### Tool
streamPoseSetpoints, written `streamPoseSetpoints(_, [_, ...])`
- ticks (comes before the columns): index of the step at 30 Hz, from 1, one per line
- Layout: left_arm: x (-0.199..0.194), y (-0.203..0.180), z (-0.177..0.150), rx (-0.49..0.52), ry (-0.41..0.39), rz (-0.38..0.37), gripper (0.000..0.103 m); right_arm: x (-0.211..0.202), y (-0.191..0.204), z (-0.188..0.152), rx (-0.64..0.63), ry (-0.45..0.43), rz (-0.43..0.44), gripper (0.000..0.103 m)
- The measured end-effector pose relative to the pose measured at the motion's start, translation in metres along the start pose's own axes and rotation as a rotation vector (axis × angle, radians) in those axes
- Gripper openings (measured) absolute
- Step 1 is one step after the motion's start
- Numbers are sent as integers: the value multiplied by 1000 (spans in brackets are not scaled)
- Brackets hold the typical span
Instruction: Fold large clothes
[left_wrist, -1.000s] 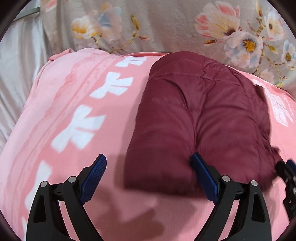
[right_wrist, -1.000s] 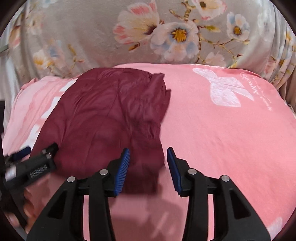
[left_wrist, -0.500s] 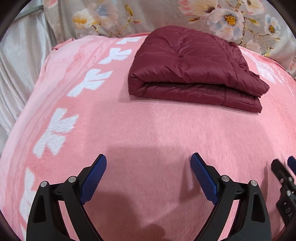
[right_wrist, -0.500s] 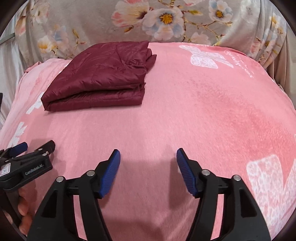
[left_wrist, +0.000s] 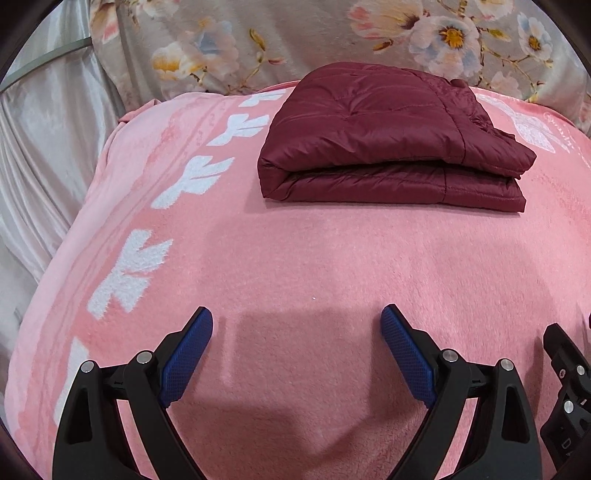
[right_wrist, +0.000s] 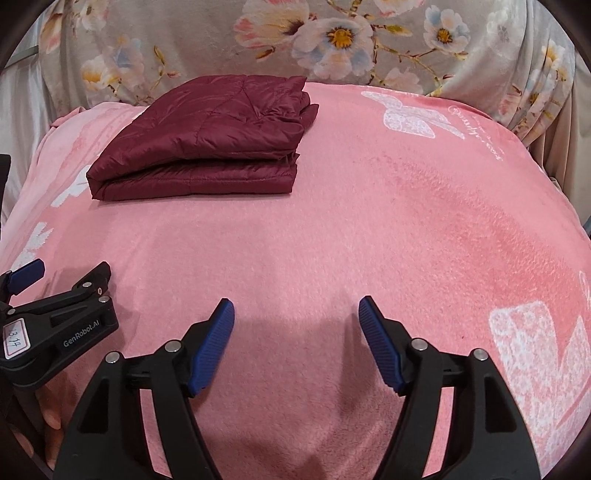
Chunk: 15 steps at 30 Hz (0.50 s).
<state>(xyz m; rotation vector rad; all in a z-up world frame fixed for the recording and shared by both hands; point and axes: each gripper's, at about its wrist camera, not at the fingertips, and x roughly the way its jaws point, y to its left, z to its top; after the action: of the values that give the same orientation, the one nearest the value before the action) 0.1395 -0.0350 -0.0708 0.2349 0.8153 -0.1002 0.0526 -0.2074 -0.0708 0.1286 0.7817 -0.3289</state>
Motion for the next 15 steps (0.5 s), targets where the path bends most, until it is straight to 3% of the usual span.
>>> streamPoseSetpoints(15, [0,0,0,4,-7,14,91,2,1,-2,-5,6,-21,67])
